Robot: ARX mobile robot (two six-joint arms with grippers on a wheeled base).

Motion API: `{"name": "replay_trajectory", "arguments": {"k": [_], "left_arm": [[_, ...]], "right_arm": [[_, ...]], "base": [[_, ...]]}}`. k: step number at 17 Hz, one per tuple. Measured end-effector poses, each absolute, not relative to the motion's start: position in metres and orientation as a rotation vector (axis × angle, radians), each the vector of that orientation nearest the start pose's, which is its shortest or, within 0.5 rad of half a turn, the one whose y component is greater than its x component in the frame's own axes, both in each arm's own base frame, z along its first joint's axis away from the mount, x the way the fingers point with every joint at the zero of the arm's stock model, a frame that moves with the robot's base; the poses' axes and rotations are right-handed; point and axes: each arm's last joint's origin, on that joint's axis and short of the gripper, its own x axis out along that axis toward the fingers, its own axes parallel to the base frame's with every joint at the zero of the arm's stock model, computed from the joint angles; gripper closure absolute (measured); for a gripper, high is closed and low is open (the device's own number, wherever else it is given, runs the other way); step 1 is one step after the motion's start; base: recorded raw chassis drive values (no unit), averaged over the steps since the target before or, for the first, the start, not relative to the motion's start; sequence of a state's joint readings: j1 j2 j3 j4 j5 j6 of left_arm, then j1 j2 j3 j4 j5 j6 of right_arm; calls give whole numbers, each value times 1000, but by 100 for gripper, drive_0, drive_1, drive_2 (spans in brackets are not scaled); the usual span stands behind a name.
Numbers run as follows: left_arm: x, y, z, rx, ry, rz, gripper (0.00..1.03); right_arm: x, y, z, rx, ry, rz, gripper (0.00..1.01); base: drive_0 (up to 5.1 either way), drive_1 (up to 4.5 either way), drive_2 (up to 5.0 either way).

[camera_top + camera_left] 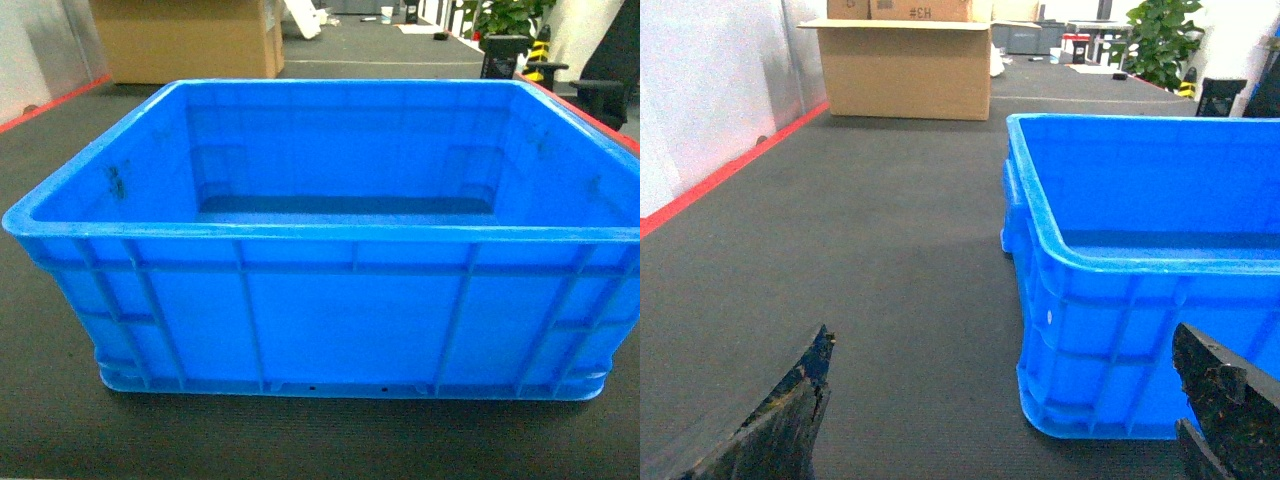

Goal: Place box next to blue box on left shelf

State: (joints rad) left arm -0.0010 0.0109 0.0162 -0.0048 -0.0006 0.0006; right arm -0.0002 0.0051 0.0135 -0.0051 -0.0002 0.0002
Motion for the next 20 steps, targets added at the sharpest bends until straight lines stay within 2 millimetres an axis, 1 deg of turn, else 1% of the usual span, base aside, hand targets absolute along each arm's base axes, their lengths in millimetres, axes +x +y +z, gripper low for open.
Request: {"name": "replay_trajectory", "arguments": {"k": [20], "left_arm": [[97,0,168,1,-1,0,5]], "right_arm": [[97,0,167,0,-3,0,3]], "base": [[0,0,0]]}}
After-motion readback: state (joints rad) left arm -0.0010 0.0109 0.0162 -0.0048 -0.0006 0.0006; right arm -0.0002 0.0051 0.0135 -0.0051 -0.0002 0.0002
